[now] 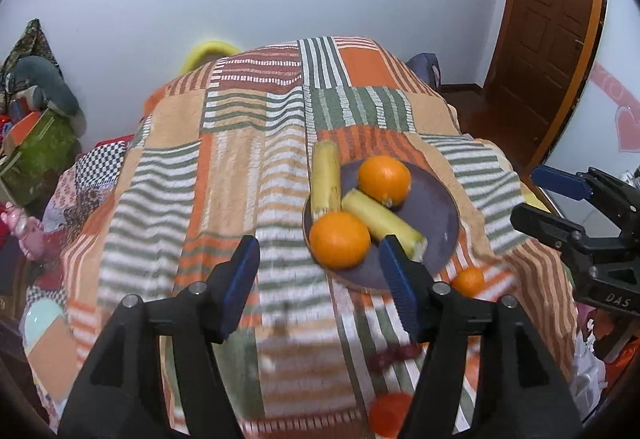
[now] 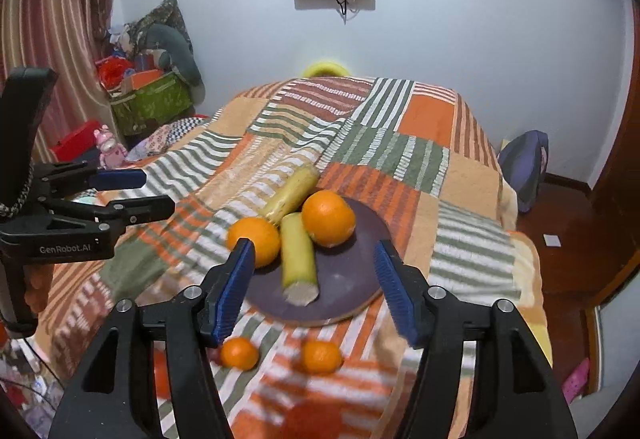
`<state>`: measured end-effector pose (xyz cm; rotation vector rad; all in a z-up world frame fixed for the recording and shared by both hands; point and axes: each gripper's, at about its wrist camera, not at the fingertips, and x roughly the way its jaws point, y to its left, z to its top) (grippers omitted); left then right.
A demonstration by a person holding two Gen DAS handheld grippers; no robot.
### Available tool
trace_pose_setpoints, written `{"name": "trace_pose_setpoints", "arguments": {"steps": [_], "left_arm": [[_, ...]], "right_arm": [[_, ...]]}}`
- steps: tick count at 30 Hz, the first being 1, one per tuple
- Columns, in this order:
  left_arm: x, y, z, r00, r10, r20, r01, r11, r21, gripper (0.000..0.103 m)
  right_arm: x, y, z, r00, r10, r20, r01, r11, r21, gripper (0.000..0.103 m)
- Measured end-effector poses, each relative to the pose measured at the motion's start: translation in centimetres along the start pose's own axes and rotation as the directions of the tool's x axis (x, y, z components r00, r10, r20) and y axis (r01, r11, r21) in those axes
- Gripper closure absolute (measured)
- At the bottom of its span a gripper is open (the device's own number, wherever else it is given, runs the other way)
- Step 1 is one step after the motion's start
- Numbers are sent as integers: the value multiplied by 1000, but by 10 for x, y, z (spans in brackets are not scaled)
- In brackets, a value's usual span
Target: Organize fruits
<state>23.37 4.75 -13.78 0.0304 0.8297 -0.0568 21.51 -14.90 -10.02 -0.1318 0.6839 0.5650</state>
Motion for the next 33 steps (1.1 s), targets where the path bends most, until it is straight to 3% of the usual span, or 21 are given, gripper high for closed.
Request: {"name": "trace_pose_setpoints", "arguments": {"steps": [5, 8, 18, 33], "left_arm": [[-27, -12, -26, 1000, 0, 2, 0, 1000, 6, 34], [-33, -19, -39, 1000, 0, -17, 0, 1000, -9, 18], [-33, -37, -81, 994, -42, -97, 41, 999, -13, 17], [7, -46, -132, 967, -85, -240, 76, 996, -48, 17]], "right_arm": [[-16, 11, -22, 1000, -12, -10, 12, 1000, 1, 41], [-23, 11, -35, 1000, -6, -27, 6, 1000, 18, 40], [-29, 13, -71, 996, -21, -83, 24, 999, 41, 40], [2, -5, -107, 978, -27, -206, 49, 994, 100, 39]]}}
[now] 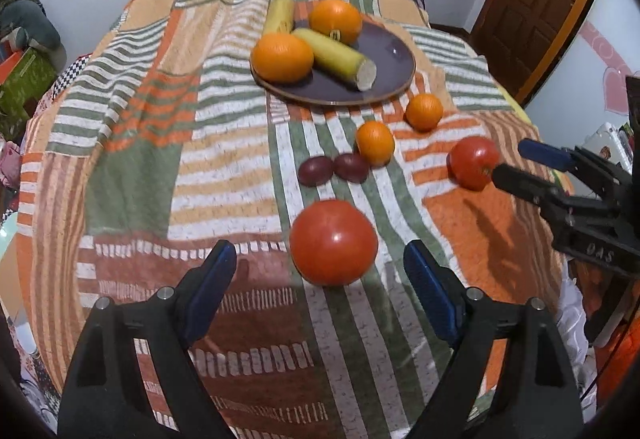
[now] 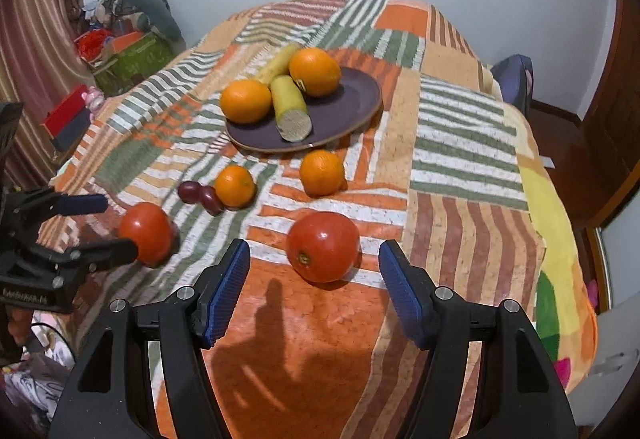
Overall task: Organize fruits
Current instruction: 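Close the left tool on a red tomato while the right tool grasps the large tomato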
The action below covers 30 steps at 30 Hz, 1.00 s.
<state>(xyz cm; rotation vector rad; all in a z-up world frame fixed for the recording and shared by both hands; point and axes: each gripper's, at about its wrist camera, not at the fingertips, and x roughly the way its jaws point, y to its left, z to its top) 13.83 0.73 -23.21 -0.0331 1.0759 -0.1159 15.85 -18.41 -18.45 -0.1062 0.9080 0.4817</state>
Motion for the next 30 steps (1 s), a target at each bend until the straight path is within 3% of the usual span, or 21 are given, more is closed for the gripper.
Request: {"name": "trace_pose_setpoints", "arguments": {"steps": [5, 12, 14, 18, 30], "left_arm": [[10, 1, -3, 999, -26, -18, 26, 999, -23, 17], [24, 4, -5, 998, -49, -50, 47, 998, -46, 44], [22, 4, -5, 997, -68, -42, 66, 997, -41, 52], [20, 3, -3, 997, -70, -42, 69, 997, -34, 53], [-4, 11, 25, 996, -70, 47, 72, 996, -45, 53]], "right_arm": [[14, -8, -2, 999, 37, -32, -36, 998, 52, 39], [28, -5, 1, 998, 43, -48, -40, 998, 50, 40], [29, -4, 0, 998, 42, -51, -40, 998, 38, 45], [30, -3, 0, 999, 14, -47, -13, 1000, 13, 57], [14, -2, 10, 999, 44, -7, -44, 999, 15, 58]]}}
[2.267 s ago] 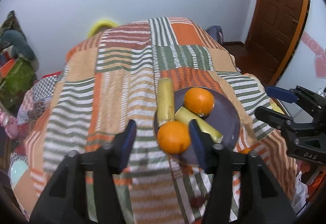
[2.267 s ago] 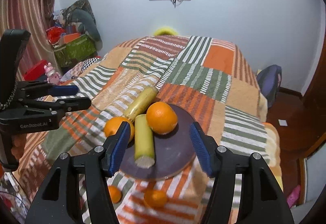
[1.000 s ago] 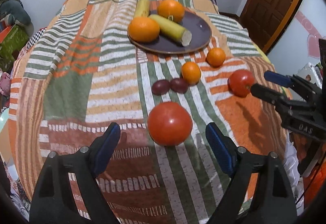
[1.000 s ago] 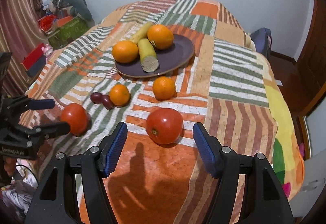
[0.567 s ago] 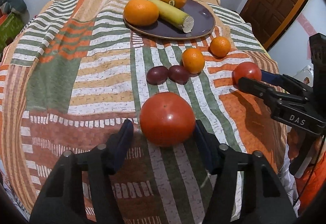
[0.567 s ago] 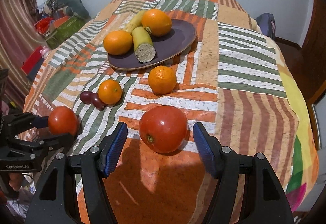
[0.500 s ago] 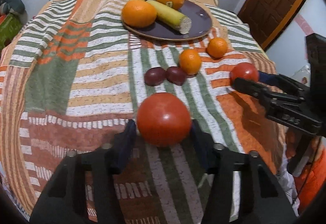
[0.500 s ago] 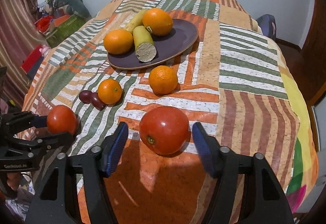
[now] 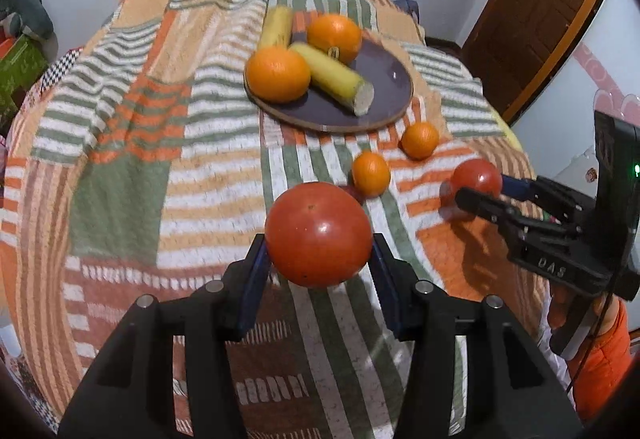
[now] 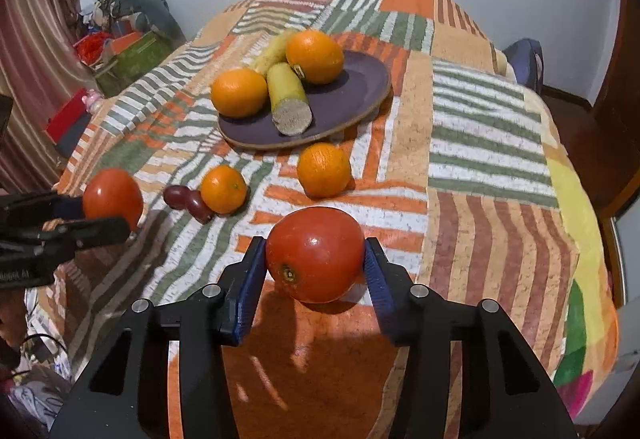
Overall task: Organize fruits
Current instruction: 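Carry both tomatoes over the purple plate and lower them onto it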
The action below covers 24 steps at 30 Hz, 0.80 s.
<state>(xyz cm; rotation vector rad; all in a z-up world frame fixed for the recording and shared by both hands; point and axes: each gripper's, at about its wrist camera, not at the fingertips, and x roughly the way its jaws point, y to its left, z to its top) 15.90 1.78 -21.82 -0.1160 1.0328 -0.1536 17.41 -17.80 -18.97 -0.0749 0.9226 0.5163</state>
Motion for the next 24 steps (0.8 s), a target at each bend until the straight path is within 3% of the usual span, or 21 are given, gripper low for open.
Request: {"name": "trace_pose_setpoints", "arguments": {"steps": [13, 24], "left_arm": [[-3, -6, 53, 996, -5, 89, 2, 1000, 24, 53], [32, -7, 84, 997, -15, 74, 12, 999, 31, 53]], "right_arm": [[-16, -1, 40, 994, -2, 114, 4, 1000, -18, 58], [2, -10, 69, 990, 1, 142, 2, 1000, -20, 58]]}}
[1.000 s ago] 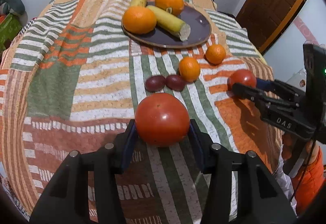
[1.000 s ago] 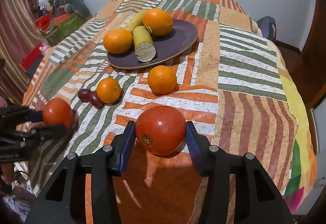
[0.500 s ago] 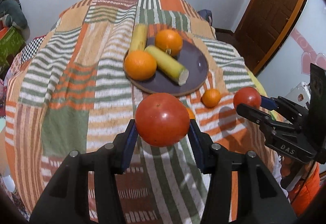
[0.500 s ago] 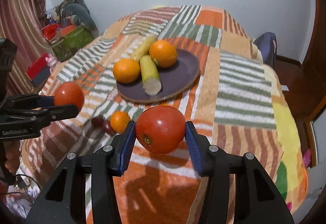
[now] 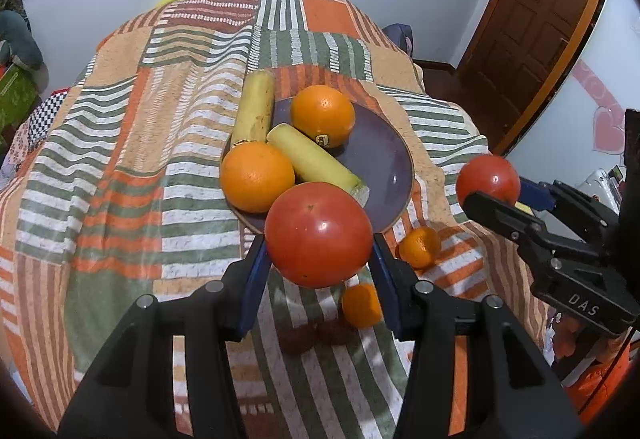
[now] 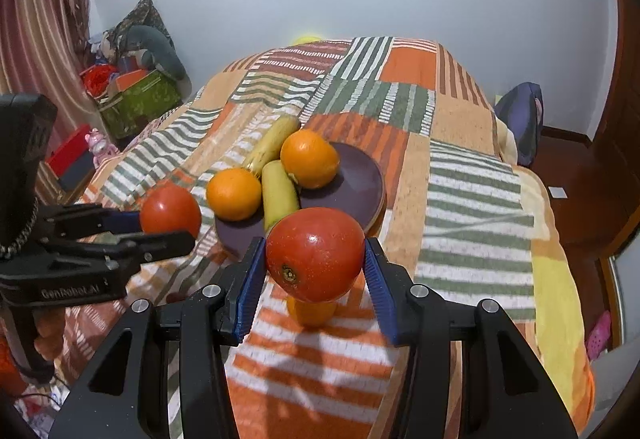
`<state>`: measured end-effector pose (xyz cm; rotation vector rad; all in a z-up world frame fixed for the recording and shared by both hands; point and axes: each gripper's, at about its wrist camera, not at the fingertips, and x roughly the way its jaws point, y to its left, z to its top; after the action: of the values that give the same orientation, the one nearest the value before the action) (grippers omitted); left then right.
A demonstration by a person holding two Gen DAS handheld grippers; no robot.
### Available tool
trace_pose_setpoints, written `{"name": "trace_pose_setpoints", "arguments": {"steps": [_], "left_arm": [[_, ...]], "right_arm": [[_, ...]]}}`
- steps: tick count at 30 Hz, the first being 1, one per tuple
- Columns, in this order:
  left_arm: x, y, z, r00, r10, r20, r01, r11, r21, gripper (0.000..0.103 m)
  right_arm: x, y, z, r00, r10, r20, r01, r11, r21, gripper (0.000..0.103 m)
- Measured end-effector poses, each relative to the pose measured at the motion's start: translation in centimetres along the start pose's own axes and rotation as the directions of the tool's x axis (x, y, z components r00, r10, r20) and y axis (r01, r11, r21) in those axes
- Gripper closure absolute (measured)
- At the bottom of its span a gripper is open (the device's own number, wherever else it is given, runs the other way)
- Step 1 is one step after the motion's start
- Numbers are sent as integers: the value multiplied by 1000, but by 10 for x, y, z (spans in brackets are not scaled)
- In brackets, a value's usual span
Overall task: Organize fruits
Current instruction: 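Carry both tomatoes over the purple plate and lower them onto it, then open both tools to release the tomatoes and pull back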
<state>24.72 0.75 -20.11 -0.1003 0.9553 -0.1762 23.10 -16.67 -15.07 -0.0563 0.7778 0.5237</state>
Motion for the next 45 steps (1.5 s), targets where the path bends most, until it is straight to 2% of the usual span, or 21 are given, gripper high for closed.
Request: {"name": "trace_pose_setpoints", "arguments": {"steps": [13, 25, 36, 42, 45], "left_arm": [[43, 1, 11, 998, -28, -52, 29, 999, 13, 53], [72, 12, 11, 994, -51, -93, 47, 998, -45, 53], [75, 12, 11, 996, -46, -80, 43, 998, -35, 50], [70, 9, 11, 998, -20, -66, 19, 1000, -11, 49], [63, 9, 13, 999, -13, -46, 13, 1000, -5, 43]], "right_arm": [[49, -4, 13, 999, 7, -43, -7, 1000, -14, 58], [86, -6, 24, 996, 23, -85, -25, 999, -33, 58], [99, -13, 22, 992, 45, -116, -46, 999, -8, 57], [99, -15, 20, 990, 45, -132, -44, 999, 7, 57], [92, -15, 22, 992, 49, -114, -48, 999, 9, 53]]}}
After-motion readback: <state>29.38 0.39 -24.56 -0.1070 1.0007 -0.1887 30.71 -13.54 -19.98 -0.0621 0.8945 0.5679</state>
